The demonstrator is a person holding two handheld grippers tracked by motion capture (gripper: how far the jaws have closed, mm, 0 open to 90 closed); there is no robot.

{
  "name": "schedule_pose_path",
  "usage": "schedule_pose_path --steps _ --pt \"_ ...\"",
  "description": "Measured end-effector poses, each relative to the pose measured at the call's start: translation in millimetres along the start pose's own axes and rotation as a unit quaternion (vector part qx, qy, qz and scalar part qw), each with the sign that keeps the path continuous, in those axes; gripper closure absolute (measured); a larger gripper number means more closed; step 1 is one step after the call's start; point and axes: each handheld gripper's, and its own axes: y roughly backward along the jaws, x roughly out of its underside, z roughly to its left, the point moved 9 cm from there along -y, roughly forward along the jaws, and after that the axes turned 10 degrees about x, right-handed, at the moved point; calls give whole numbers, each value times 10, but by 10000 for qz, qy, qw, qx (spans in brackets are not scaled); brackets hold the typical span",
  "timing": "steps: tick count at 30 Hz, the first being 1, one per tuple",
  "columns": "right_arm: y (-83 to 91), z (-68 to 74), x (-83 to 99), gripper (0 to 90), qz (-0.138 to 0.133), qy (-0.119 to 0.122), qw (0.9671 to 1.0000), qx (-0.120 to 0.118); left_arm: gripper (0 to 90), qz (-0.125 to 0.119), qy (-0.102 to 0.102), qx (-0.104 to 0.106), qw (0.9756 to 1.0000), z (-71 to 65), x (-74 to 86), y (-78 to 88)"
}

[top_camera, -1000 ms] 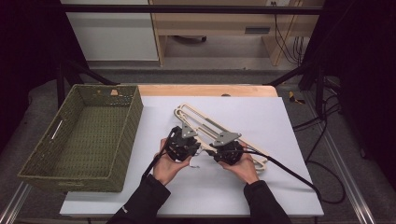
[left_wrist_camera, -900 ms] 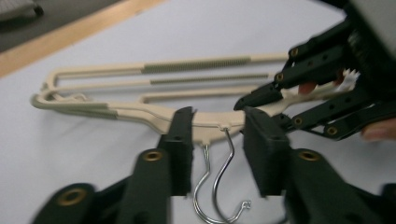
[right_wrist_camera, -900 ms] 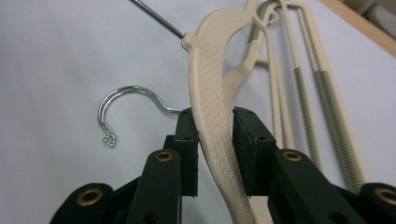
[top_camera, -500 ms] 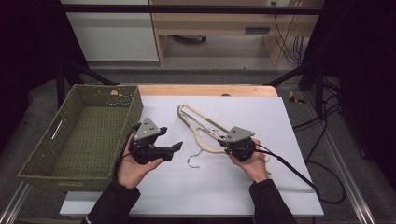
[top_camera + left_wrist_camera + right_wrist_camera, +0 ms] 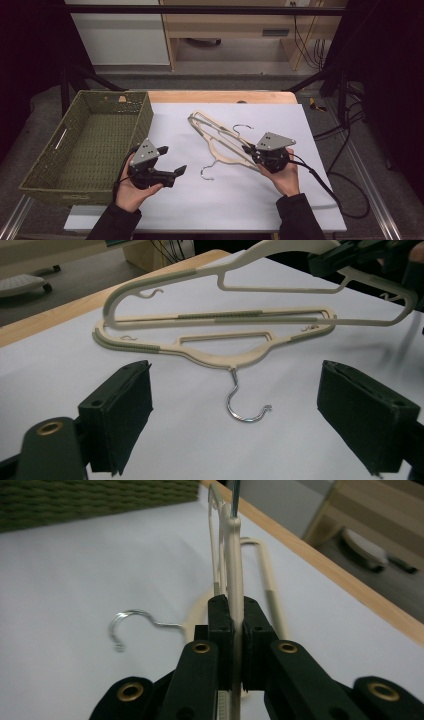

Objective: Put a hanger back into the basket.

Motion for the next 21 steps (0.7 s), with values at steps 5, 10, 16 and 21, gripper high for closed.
schedule_pose_path --steps 5,10,16,21 --pt "70 326 -98 864 -105 -130 9956 -923 119 46 -216 40 9997 -101 -16 -28" --pt "50 669 -140 864 -59 -80 9875 -1570 127 100 -314 72 9994 -147 -13 -41" --pt "48 910 -136 864 44 80 9786 -2057 231 354 -450 321 9978 -219 40 -95" --pt "75 1029 -153 864 43 152 9723 -2334 400 698 -580 550 9944 -289 136 -198"
